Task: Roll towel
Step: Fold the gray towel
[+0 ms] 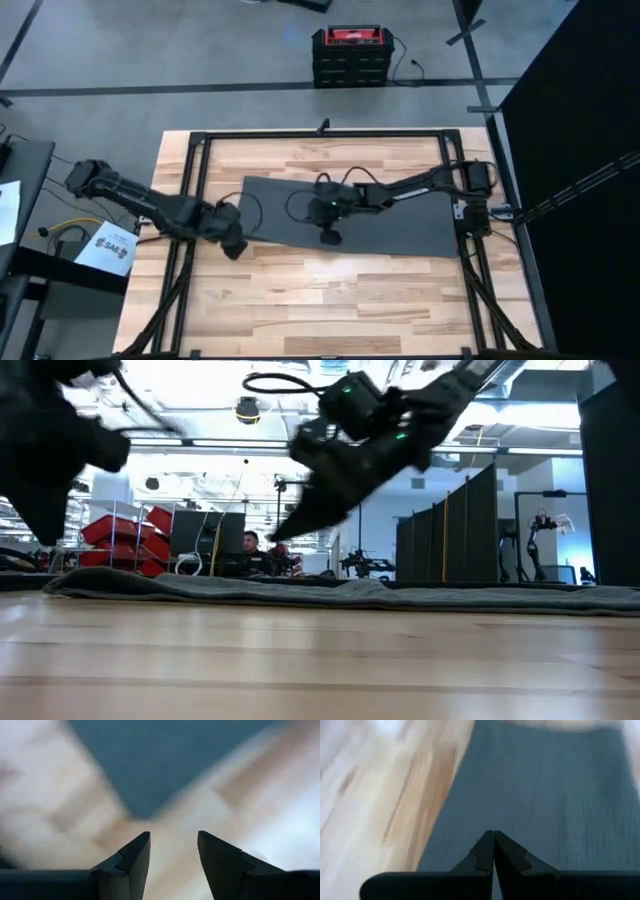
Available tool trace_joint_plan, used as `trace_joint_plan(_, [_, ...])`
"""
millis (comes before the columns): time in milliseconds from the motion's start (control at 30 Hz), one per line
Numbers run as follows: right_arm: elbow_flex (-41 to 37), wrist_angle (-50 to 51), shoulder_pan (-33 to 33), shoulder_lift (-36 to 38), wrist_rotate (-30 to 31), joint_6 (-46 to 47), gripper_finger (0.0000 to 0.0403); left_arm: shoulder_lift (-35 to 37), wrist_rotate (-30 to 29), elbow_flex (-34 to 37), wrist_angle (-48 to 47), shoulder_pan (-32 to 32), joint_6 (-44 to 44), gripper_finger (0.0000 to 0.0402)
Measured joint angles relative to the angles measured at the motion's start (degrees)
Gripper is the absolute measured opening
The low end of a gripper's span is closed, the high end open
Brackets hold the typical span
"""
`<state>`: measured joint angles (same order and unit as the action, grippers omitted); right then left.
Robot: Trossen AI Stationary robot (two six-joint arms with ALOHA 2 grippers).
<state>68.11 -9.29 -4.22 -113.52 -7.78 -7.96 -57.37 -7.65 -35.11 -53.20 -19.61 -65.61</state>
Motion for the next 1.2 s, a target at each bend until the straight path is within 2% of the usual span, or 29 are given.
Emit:
trace_joint_plan(100, [6.48,-2.86,-1.48,-5.86,-0.78,-0.96,0.0,-0.16,-0.65,-0.01,8.56,-5.72,-0.04,0.0152])
trace_joint_plan(167, [11.57,-2.26,-2.5,-9.95,-1.22,-1.08,0.0,-1.1,-3.42,-0.07,13.65,-8.27,-0.46,0.0152])
trace_joint_plan(300, [19.97,1.58,-3.82,-16.28,-1.24,-1.09,0.0,-4.26,-8.58,-0.09,15.69,-10.91,-4.52,0.0152])
trace_joint_plan(433, [24.76,3.77,-3.8,-18.99,-1.42,-1.05,0.0,-8.72,-9.5,0.74,14.93,-10.83,-13.49,0.0152])
trace_joint_plan(533, [25.05,4.19,-3.64,-19.05,-1.45,-1.07,0.0,-12.18,-8.9,1.24,15.28,-10.37,-17.66,0.0152])
trace_joint_plan(633, [25.06,4.09,-3.71,-18.82,-1.47,-1.05,0.0,-14.39,-12.81,1.25,14.28,-9.53,-19.64,0.0151])
trace_joint_plan(700, [25.1,4.01,-3.71,-18.79,-1.46,-1.05,0.0,-15.3,-15.39,1.25,14.35,-8.55,-20.06,0.0148])
trace_joint_plan(933, [25.57,6.06,-4.15,-18.75,-1.59,-1.6,0.0,-16.91,-14.21,1.25,13.1,-5.72,-18.15,0.0139])
trace_joint_plan(1067, [30.8,6.78,-5.71,-20.82,-5.88,-2.04,0.0,-16.89,-16.44,1.27,12.65,-4.25,-16.23,0.0139])
trace_joint_plan(1200, [39.1,11.92,-7.79,-25.46,-8.83,-0.14,0.0,-16.89,-16.41,1.67,13.26,-2.88,-15.84,0.0139])
